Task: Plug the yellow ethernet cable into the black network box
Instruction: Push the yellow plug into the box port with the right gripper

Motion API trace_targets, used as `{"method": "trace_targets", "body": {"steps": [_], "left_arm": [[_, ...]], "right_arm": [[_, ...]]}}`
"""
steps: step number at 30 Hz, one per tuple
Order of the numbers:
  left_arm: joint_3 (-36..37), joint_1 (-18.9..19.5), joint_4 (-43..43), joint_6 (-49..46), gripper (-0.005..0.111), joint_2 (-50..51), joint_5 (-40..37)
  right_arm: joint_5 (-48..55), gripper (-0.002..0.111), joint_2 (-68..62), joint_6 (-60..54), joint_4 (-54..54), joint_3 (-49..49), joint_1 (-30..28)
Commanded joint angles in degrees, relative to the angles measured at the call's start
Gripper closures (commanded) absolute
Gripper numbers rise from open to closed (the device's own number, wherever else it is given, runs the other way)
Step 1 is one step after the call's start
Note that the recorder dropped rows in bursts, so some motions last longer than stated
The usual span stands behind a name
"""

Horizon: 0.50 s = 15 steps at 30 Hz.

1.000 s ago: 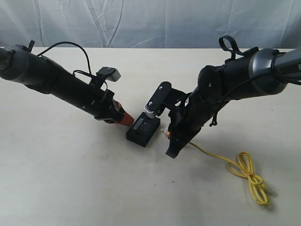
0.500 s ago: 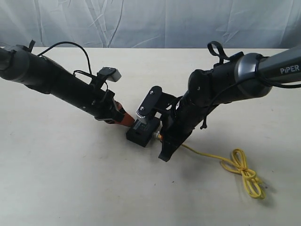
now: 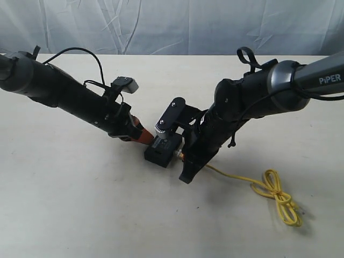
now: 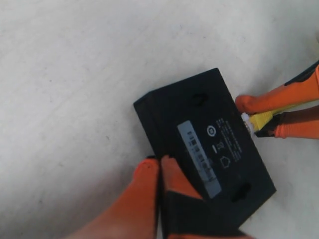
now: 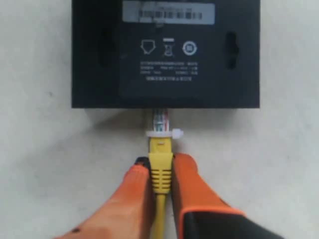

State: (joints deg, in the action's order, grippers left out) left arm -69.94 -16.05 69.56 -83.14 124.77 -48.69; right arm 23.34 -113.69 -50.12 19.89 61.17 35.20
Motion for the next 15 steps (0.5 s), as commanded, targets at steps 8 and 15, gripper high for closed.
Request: {"method": "trace_targets", "body": {"steps": [8, 15], "left_arm": [[-0.17, -0.24, 0.31, 0.22, 0.107, 0.07, -0.11], [-0.17, -0.24, 0.20, 0.22, 0.107, 0.07, 0.02]], "right_arm": [[0.18, 0.109, -0.17, 1.05, -0.60, 0.24, 0.09], [0.18, 0.109, 0.24, 9.20, -7.33, 0.24, 0.09]]}}
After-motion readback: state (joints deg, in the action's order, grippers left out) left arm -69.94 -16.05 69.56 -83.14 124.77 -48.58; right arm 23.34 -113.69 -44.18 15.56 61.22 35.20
